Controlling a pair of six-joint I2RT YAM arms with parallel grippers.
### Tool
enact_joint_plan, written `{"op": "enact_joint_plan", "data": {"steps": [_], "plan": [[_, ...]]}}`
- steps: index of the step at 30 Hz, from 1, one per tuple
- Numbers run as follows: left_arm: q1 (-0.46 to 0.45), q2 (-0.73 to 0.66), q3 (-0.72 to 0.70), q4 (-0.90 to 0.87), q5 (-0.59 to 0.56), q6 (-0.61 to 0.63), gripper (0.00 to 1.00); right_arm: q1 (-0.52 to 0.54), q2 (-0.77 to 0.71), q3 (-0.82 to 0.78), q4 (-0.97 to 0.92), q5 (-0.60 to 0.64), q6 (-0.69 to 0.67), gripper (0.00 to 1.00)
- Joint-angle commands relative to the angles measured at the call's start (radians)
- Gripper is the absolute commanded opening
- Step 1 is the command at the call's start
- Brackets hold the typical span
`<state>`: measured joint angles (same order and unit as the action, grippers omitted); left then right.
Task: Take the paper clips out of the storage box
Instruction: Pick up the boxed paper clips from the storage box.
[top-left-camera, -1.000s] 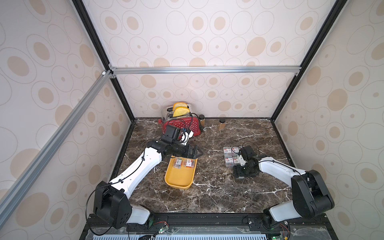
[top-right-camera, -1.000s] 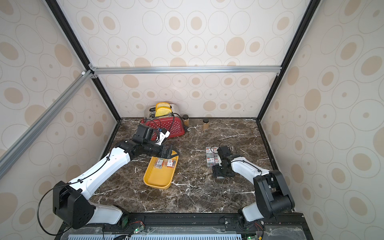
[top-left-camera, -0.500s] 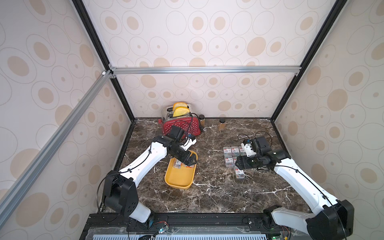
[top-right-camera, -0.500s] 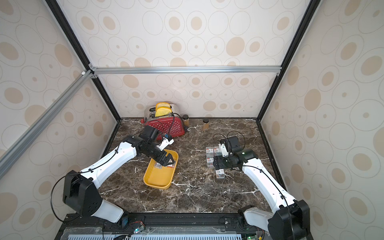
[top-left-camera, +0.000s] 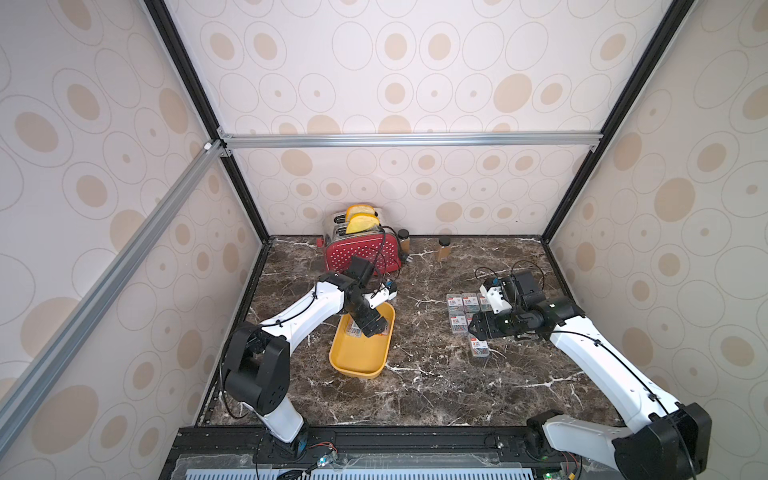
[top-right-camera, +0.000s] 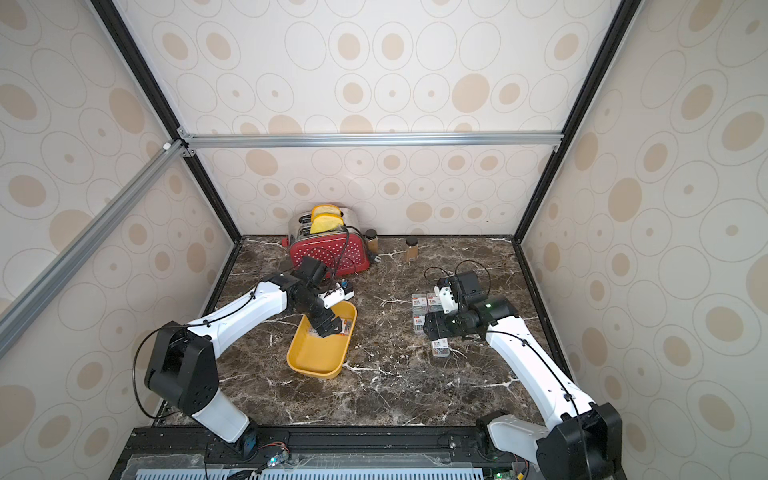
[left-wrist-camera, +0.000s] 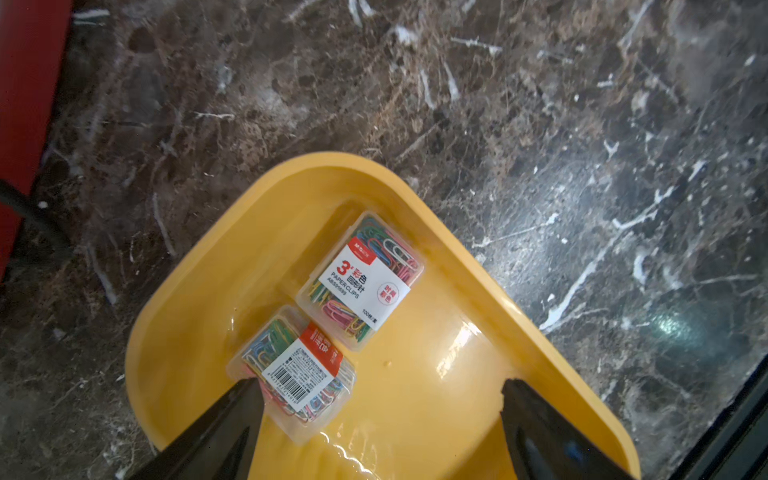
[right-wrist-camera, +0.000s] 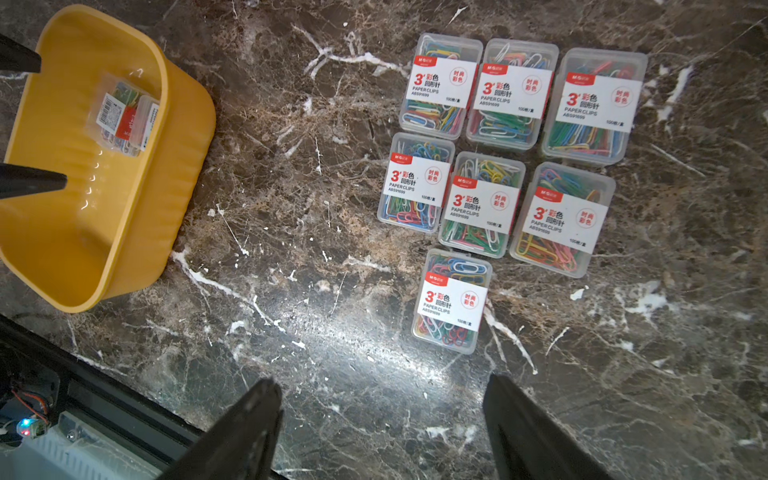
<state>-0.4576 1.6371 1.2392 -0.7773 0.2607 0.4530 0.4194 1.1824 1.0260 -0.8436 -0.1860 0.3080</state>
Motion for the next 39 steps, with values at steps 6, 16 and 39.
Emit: {"op": "enact_joint_plan", "data": {"steps": [6,16,39], "plan": [[-0.004,0.085,0.026,-0.002,-0.033,0.192,0.91,-0.010,-0.001,0.010,-0.005,-0.034,-0.024,0.82],[-0.005,0.121,0.016,0.133,-0.068,0.277,0.94,-0.024,0.017,0.005,0.020,-0.065,-0.028,0.82],[-0.004,0.267,0.031,0.136,-0.041,0.291,0.77,-0.051,0.093,0.031,0.044,-0.094,-0.037,0.82]]}}
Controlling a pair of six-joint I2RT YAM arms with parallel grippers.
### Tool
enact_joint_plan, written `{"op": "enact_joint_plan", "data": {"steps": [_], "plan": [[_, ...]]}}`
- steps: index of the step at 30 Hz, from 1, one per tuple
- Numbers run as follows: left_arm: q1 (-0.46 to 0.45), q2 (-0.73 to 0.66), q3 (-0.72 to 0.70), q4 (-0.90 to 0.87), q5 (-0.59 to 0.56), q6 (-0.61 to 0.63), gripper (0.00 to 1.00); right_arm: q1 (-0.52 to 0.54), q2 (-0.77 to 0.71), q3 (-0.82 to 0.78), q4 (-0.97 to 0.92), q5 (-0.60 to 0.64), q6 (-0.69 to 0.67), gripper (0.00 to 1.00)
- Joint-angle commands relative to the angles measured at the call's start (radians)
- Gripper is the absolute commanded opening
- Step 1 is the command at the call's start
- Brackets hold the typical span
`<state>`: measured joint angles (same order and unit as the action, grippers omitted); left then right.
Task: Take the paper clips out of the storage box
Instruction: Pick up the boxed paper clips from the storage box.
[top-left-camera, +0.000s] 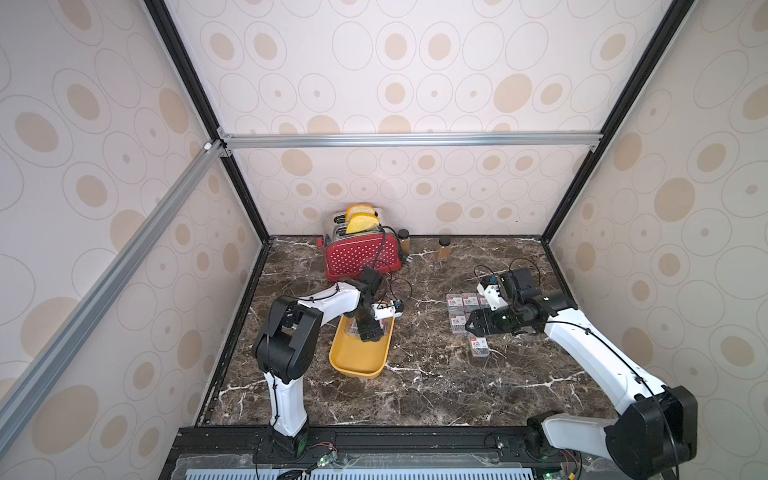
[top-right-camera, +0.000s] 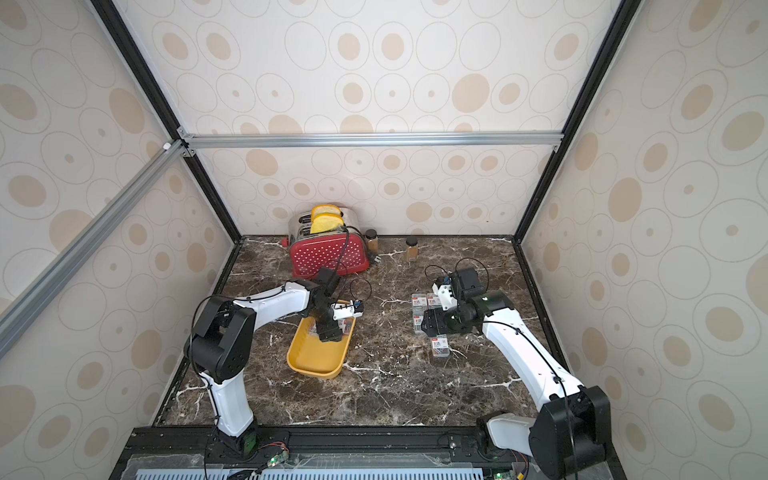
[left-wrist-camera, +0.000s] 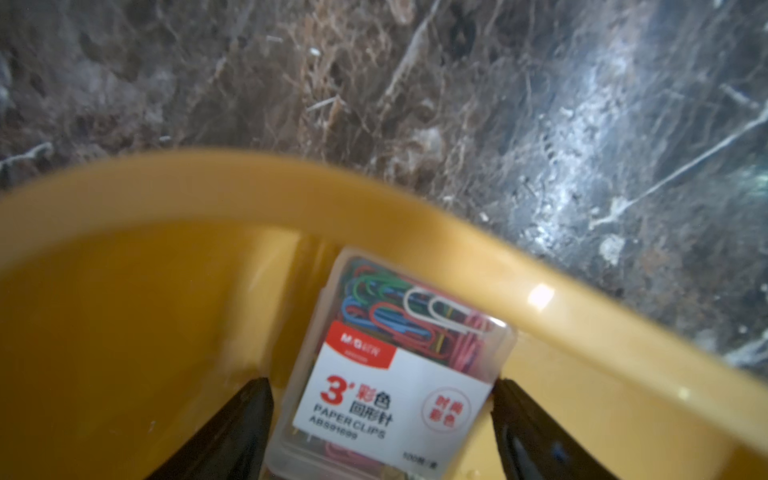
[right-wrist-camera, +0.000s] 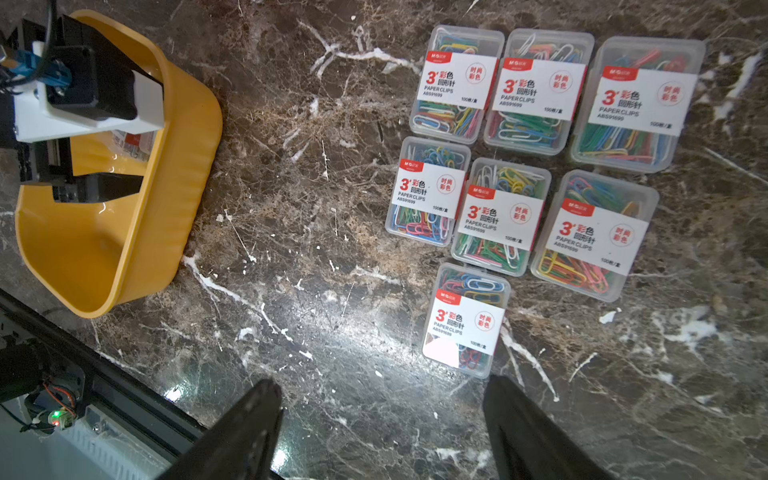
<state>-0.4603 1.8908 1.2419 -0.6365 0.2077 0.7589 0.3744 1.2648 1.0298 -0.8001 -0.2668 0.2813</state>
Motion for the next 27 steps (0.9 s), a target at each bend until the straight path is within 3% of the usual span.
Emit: {"op": "enact_joint_plan", "data": {"steps": [1,6,10,16,21,24,27], "plan": [[-0.002,0.014,0.029,-0.004,0.007,-0.019,0.71,-0.008,0.014,0.031,0.002,-0.017,-0.013,0.82],[-0.002,0.012,0.031,-0.005,-0.008,-0.038,0.46,-0.008,0.032,0.051,0.009,-0.031,-0.014,0.82],[-0.002,0.003,0.047,-0.005,-0.010,-0.074,0.34,-0.006,0.048,0.072,0.017,-0.059,-0.020,0.82],[-0.001,-0.056,0.092,-0.046,-0.030,-0.185,0.22,-0.007,0.082,0.108,0.035,-0.148,-0.024,0.82],[-0.002,-0.147,0.148,-0.120,-0.050,-0.275,0.22,-0.006,0.101,0.132,0.062,-0.220,-0.003,0.82],[-0.002,-0.197,0.196,-0.160,-0.020,-0.374,0.22,-0.006,0.104,0.136,0.104,-0.276,0.025,0.81],[-0.006,-0.242,0.219,-0.167,0.051,-0.509,0.13,-0.006,0.114,0.130,0.171,-0.341,0.075,0.81]]}}
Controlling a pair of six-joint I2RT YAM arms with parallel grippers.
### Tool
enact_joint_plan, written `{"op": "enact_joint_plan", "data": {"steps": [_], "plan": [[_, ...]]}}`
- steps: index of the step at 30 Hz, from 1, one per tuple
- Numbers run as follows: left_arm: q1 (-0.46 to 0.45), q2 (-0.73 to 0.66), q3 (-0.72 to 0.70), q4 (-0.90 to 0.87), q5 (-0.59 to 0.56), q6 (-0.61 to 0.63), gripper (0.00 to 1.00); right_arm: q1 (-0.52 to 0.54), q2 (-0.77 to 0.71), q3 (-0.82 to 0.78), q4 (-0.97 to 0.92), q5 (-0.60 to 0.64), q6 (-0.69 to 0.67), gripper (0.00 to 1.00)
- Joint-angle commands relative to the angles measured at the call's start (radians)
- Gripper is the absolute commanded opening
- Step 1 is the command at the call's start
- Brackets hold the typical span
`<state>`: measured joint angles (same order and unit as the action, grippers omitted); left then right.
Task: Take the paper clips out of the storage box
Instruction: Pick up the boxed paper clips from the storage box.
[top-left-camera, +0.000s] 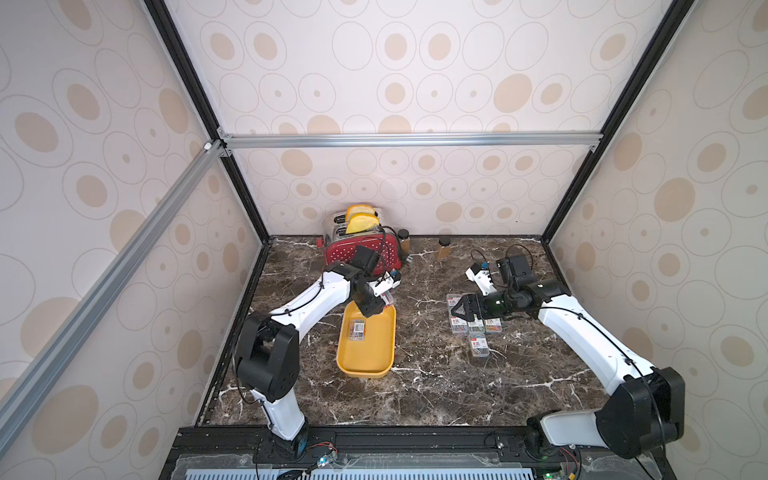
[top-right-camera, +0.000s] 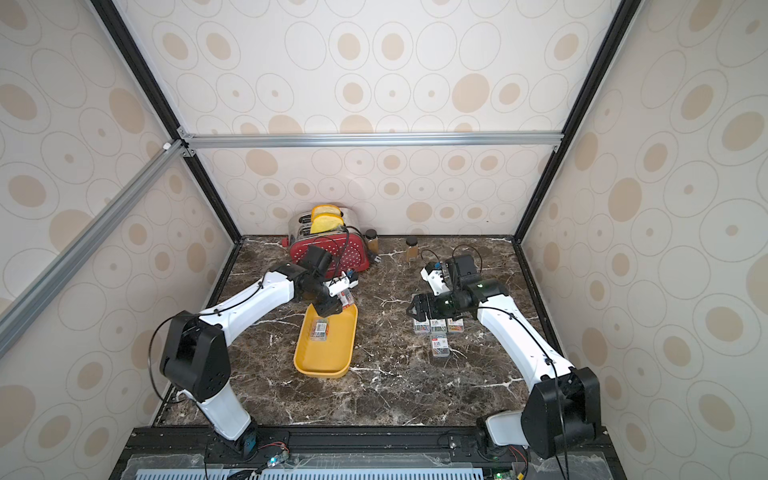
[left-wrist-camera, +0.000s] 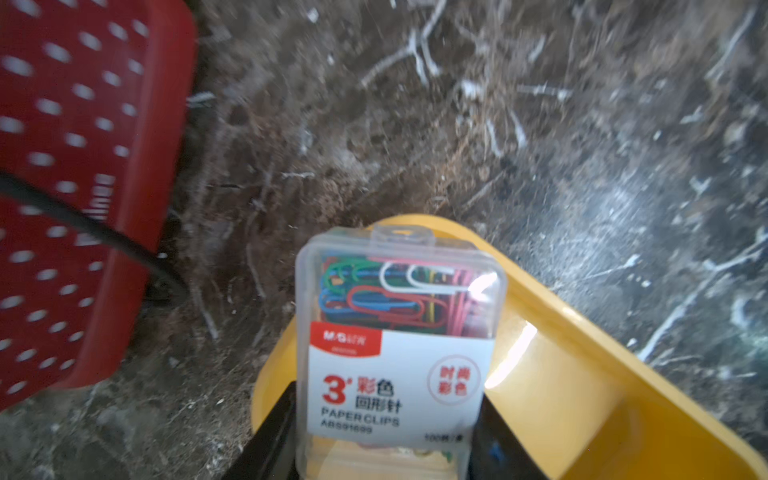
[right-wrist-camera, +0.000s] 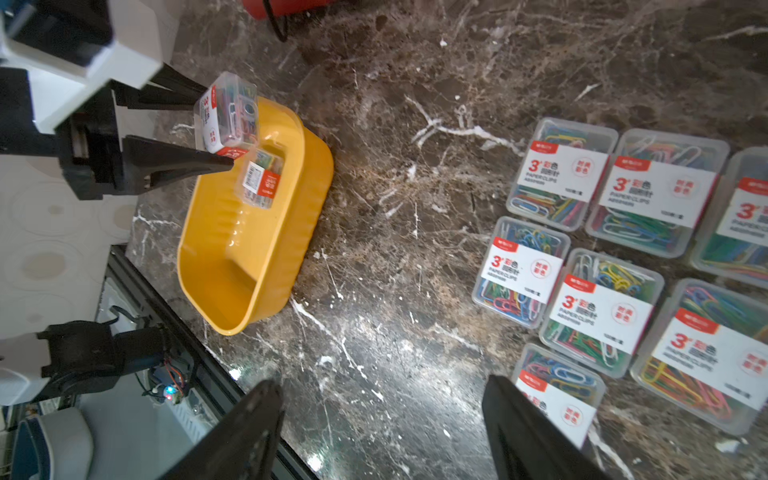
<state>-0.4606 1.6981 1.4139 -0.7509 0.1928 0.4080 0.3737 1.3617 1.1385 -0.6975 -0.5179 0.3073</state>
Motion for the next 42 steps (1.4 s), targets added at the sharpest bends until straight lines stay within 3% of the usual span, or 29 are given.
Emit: {"op": "enact_joint_plan", "data": {"steps": [1,13,31,34,39,42], "plan": [[-0.012,-0.066,0.049,-0.052,0.093,-0.203,0.13,-0.003,0.023,0.018,0.098,-0.112,0.072,0.81],[-0.122,-0.216,-0.088,0.195,0.229,-0.648,0.00,0.054,0.119,0.021,0.459,-0.298,0.309,0.80],[-0.218,-0.229,-0.116,0.252,0.220,-0.719,0.00,0.143,0.154,0.058,0.497,-0.333,0.337,0.78],[-0.226,-0.227,-0.109,0.259,0.221,-0.723,0.00,0.147,0.169,0.058,0.489,-0.344,0.337,0.70],[-0.228,-0.233,-0.108,0.266,0.221,-0.729,0.00,0.150,0.168,0.049,0.489,-0.364,0.344,0.40],[-0.227,-0.238,-0.113,0.272,0.217,-0.730,0.03,0.149,0.161,0.047,0.482,-0.367,0.338,0.29]]}}
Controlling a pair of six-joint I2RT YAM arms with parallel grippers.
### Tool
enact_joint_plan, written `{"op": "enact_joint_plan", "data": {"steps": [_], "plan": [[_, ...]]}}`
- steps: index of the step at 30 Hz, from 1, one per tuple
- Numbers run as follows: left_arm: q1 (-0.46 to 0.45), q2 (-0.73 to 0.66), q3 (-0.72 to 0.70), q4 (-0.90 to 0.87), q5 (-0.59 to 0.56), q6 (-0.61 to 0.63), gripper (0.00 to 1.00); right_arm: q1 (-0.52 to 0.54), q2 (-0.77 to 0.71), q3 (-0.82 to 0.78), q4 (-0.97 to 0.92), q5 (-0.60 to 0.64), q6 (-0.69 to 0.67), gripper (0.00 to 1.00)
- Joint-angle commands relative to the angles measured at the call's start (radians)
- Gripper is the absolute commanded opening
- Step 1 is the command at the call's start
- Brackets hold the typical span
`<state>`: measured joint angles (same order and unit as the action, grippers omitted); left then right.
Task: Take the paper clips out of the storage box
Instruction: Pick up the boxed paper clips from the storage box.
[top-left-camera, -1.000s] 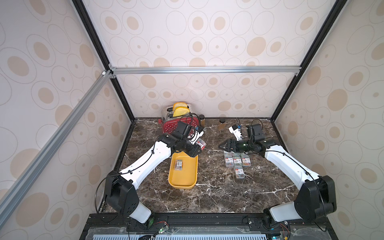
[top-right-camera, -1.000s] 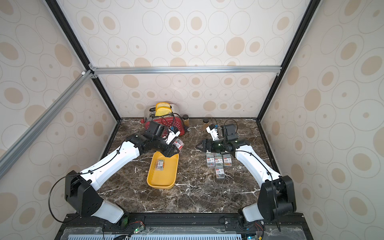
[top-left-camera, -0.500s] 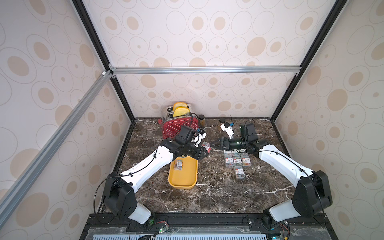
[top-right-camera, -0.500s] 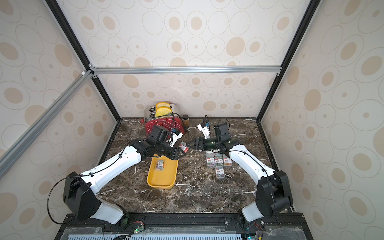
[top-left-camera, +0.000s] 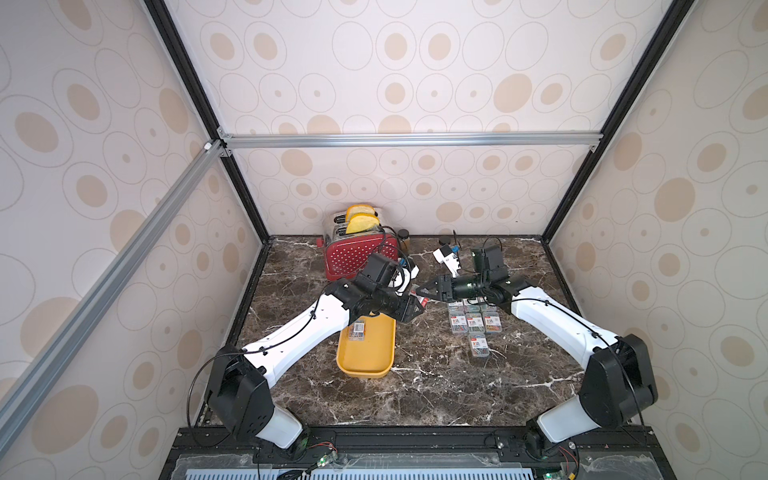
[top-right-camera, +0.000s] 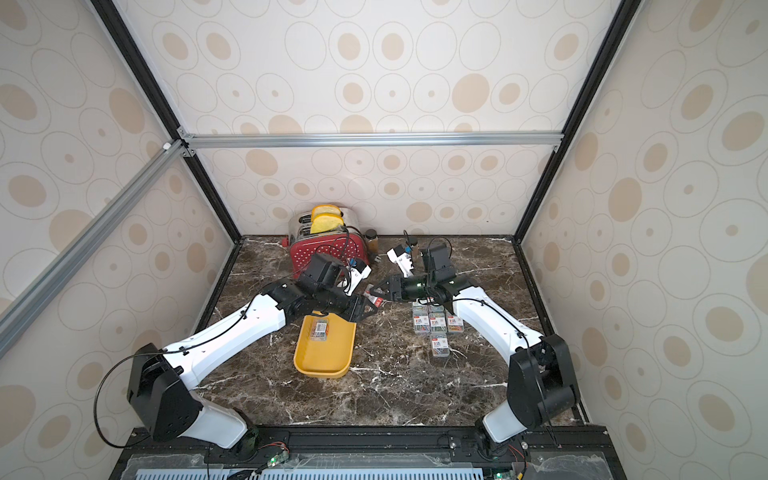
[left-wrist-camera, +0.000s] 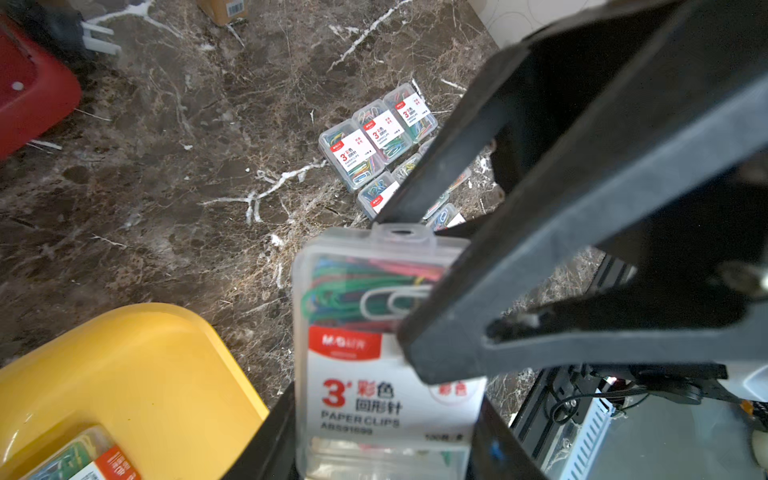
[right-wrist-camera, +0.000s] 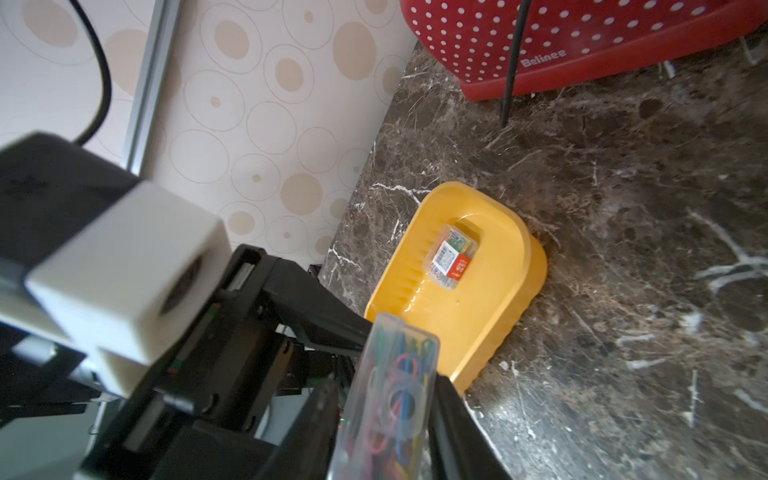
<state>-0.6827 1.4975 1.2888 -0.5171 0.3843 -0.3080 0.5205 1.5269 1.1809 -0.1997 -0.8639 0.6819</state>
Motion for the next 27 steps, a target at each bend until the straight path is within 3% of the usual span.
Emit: {"op": "enact_joint_plan", "data": {"steps": [1,6,9,18,27], "plan": [[-0.006,-0.039,0.008,0.040,0.024,-0.014,0.08,0.001,-0.008,0.005,-0.018,-0.021,-0.039,0.28],[-0.004,-0.061,-0.021,0.054,0.038,-0.025,0.24,-0.014,-0.032,-0.004,-0.027,-0.024,-0.044,0.22],[0.005,-0.078,-0.046,0.085,0.060,-0.054,0.26,-0.036,-0.049,-0.006,-0.056,-0.035,-0.060,0.19],[0.078,-0.114,-0.089,0.195,0.249,-0.110,0.37,-0.122,-0.126,-0.032,-0.104,-0.068,-0.079,0.15],[0.144,-0.164,-0.162,0.405,0.442,-0.262,0.48,-0.171,-0.176,-0.076,-0.086,-0.128,-0.074,0.14]]}}
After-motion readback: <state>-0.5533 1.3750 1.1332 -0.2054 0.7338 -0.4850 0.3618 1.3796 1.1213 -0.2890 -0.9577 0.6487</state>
